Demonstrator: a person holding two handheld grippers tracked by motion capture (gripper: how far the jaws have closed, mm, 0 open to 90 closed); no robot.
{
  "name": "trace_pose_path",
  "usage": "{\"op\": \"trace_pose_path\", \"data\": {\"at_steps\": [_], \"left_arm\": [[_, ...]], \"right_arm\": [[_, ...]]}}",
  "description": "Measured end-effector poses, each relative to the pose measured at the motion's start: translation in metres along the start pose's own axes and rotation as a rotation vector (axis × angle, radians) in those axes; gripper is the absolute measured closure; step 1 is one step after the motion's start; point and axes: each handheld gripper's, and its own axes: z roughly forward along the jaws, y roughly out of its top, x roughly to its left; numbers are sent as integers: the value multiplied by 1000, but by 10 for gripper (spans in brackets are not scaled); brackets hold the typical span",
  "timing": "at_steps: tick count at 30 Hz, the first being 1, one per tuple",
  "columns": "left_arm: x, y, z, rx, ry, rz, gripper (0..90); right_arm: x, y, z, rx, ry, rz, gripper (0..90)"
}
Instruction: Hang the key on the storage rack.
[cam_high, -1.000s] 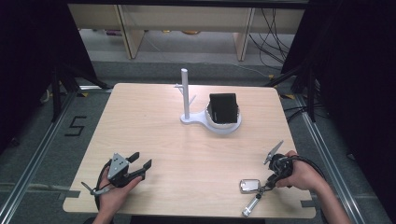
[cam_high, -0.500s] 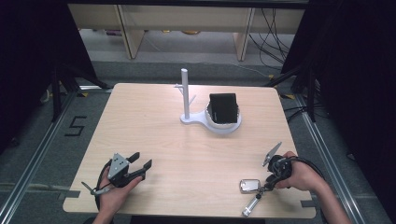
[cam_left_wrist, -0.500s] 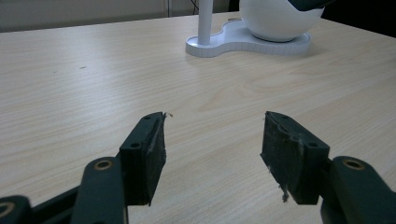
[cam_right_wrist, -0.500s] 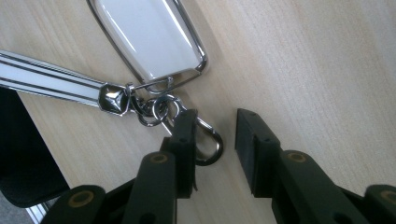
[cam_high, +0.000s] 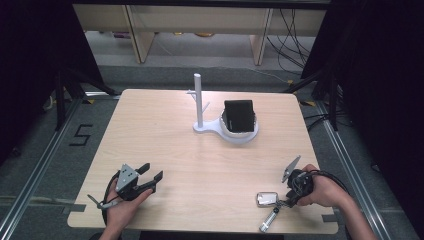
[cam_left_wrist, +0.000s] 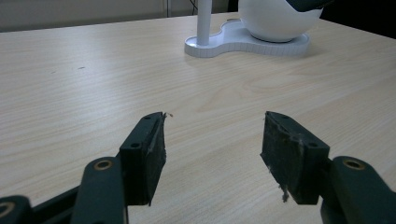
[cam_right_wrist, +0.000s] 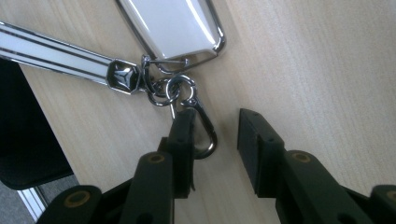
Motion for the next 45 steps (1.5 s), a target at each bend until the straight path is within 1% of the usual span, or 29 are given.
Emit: {"op": "trace_pose_path", "data": {"at_steps": [1,3,4,5,6,7,8,9,12,13,15,17,20,22,23,26,30,32,34,36,37,38,39,40,41,42,43,44,45], "left_arm": [[0,0,0,1,2,0,389],[0,0,-1,7,6,-2,389],[0,0,-1,7,7,-2,389],[1,0,-1,7,7,-1,389],[1,0,-1,6,7,-1,390],[1,1,-1,5,7,-1,389],[1,1,-1,5,6,-1,389],[1,1,-1,5,6,-1,389],[1,0,-1,5,5,-2,389],[1,0,-1,5,5,-3,389],[1,1,-1,5,5,-2,390],[1,1,-1,5,5,-3,390],[0,1,-1,5,4,-4,390],[0,1,-1,6,4,-3,390],[0,1,-1,6,5,-1,390],[0,1,-2,5,4,-1,389],[-3,4,-2,3,-5,6,389],[-8,9,-2,1,-39,-4,391],[-15,14,-1,-8,-95,-30,395],[-21,20,0,-11,-144,-37,404],[-28,27,3,-13,-206,-51,407],[-32,31,4,-11,-234,-62,413],[-37,37,6,-13,-282,-63,416],[-44,44,9,-2,-317,-54,420],[-55,56,14,-4,-389,-47,430],[-62,62,18,-3,-425,-40,433],[-62,62,18,-3,-425,-40,439],[-73,76,26,2,-484,-27,445],[-79,82,31,4,-516,-27,449]], "right_arm": [[0,1,1,4,0,-24,679],[2,2,1,10,0,-36,692],[2,3,1,23,-15,-60,698],[5,4,1,37,-21,-40,707],[6,5,1,53,-41,-48,714],[6,6,2,49,-44,-73,723],[7,7,2,70,-56,-68,732],[8,8,2,70,-58,-79,737],[12,12,3,109,-98,-91,765],[13,13,3,122,-100,-87,777],[15,15,4,128,-101,-112,819],[16,16,4,136,-96,-120,858],[16,15,4,124,-96,-109,866],[12,14,4,116,-78,-106,870],[11,14,3,121,-67,-75,871],[9,13,3,107,-56,-55,873],[6,12,-1,80,-68,-61,874],[8,13,-7,70,-83,-26,874],[7,15,-16,42,-101,-66,875],[9,17,-27,31,-120,-66,875],[10,18,-31,29,-129,-63,875],[12,21,-38,24,-156,-65,875],[13,23,-42,25,-169,-59,875],[13,26,-47,18,-177,-84,875],[15,33,-56,3,-191,-108,875],[16,36,-59,4,-194,-111,875],[17,41,-62,-10,-203,-142,875],[19,46,-66,-6,-208,-141,875],[20,51,-68,-21,-202,-177,875]]}}
